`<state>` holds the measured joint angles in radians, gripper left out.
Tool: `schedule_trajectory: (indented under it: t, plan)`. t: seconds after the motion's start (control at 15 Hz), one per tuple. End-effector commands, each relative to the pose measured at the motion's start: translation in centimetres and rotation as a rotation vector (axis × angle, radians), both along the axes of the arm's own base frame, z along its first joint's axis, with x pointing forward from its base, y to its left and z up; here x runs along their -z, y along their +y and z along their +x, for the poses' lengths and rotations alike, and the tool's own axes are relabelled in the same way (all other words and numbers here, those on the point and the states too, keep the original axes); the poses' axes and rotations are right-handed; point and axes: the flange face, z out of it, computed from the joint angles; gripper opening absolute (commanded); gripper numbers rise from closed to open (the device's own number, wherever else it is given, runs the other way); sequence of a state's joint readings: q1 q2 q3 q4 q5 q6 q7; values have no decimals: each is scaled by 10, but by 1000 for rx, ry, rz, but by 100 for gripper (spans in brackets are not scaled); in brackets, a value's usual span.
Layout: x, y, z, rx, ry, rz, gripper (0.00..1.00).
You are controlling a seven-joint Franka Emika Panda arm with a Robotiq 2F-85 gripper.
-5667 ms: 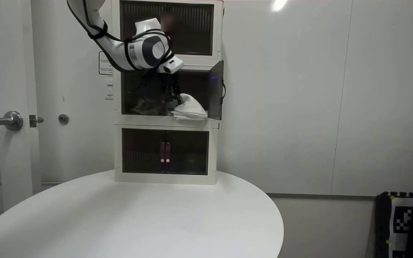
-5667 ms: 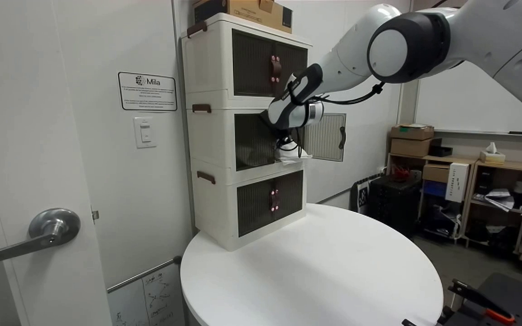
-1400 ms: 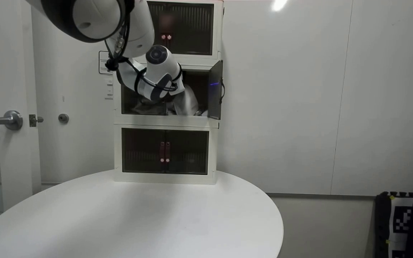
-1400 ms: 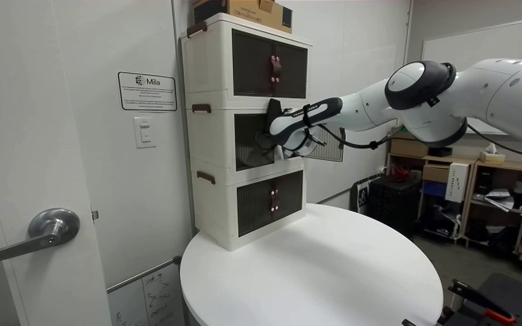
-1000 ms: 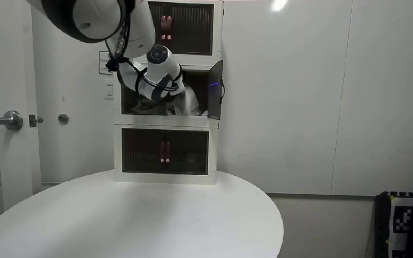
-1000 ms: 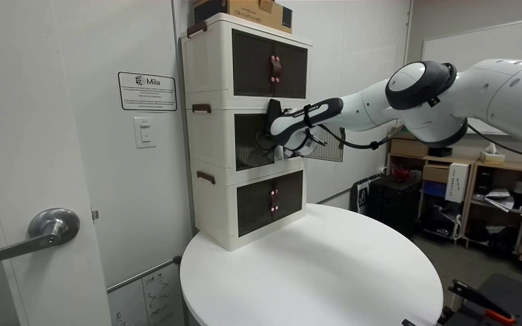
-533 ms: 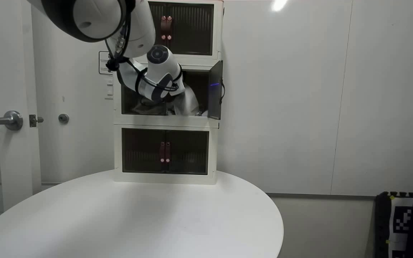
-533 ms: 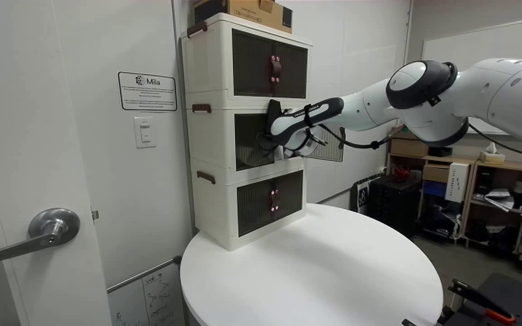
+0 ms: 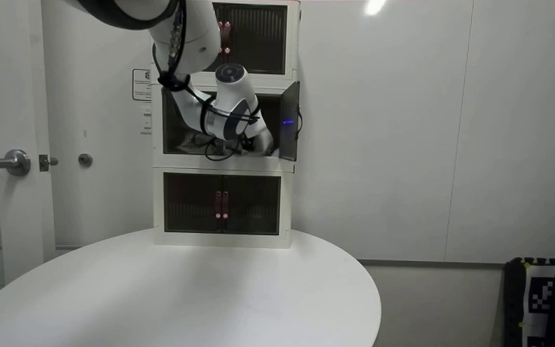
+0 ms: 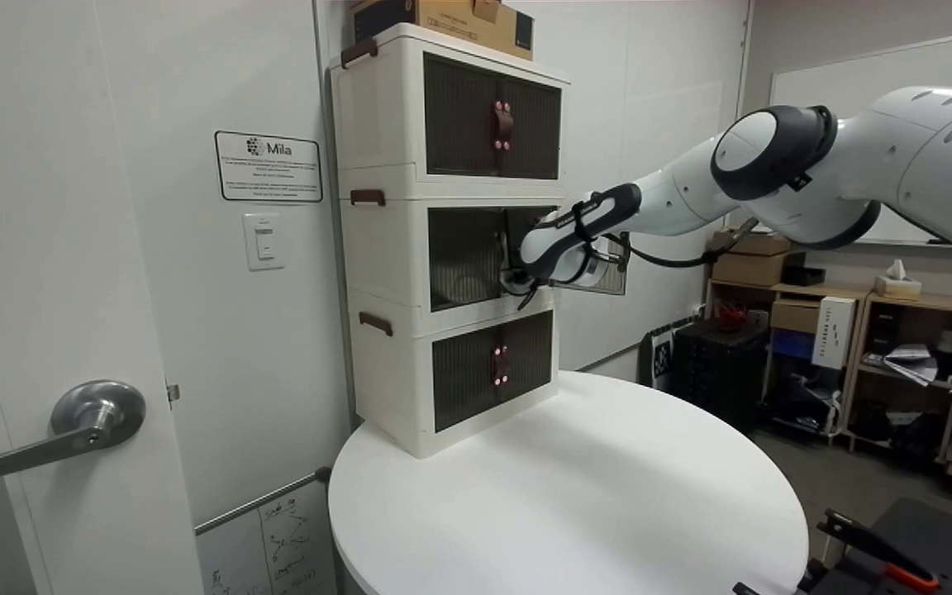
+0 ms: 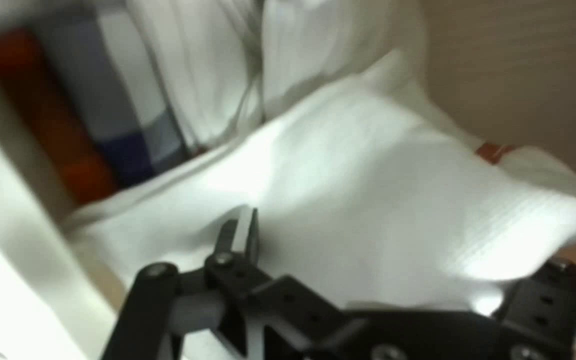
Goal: Put the towel in the middle cabinet
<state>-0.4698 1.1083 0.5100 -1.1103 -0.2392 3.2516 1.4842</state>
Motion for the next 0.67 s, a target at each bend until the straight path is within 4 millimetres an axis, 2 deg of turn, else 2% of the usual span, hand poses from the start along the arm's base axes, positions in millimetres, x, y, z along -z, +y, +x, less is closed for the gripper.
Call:
schedule_trajectory:
  t: [0.0, 0.13, 0.33, 0.47, 0.6]
  plan:
    - [7, -21, -6, 22, 100, -57, 100]
    - [8, -25, -7, 23, 119, -65, 100]
    - [-1, -12, -7, 1, 110, -59, 100]
    - [-13, -3, -6, -12, 93, -62, 100]
    - [-37, 2, -6, -22, 59, -74, 100]
